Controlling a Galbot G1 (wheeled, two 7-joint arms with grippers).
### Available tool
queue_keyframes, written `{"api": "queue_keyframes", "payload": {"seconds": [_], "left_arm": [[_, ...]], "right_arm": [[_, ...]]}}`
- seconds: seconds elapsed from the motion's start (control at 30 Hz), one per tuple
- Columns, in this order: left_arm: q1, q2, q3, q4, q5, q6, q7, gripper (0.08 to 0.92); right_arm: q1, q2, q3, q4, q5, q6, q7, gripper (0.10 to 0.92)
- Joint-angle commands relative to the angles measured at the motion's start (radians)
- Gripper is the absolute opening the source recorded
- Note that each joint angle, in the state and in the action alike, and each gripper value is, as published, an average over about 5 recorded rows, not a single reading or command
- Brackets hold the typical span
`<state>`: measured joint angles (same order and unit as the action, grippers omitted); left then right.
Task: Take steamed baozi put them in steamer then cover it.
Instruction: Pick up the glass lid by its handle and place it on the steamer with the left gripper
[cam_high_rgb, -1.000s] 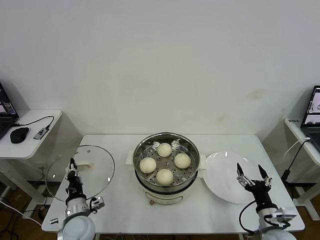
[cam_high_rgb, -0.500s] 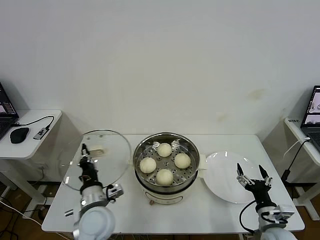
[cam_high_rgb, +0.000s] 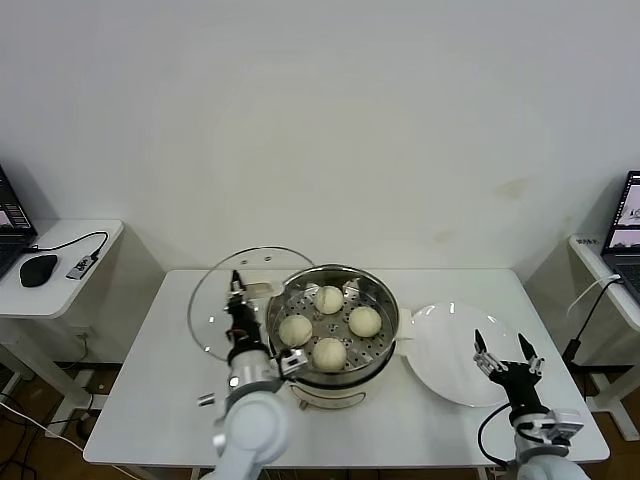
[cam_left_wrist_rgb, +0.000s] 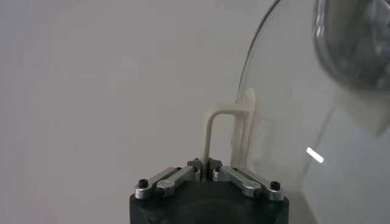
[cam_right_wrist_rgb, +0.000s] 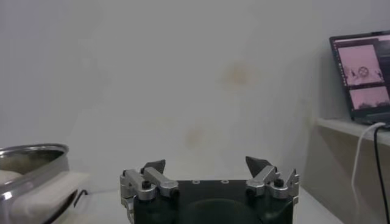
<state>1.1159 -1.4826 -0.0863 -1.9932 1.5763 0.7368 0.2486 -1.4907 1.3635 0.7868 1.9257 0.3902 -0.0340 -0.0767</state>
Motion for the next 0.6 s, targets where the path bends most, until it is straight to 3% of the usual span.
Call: {"api": "queue_keyframes", "payload": {"seconds": [0.03,0.3,0.6], "left_arm": [[-0.120,-0.108,0.151,0.112,0.044,0.042,0.049,0.142],[-0.201,-0.123,0.239,0.191,0.029,0.042,0.059,0.142],[-0.157,-0.127,0.270,0.227,0.030,0.043,0.038,0.142]], "right_arm": [[0.007,0.013,0.007,-0.018,-0.013,-0.004,0.001,0.823],[0.001,0.015,0.024,-0.035,-0.017,-0.006,0.001,0.823],[0.008,0.016,0.033,-0.035,-0.020,-0.009,0.000,0.823]]}}
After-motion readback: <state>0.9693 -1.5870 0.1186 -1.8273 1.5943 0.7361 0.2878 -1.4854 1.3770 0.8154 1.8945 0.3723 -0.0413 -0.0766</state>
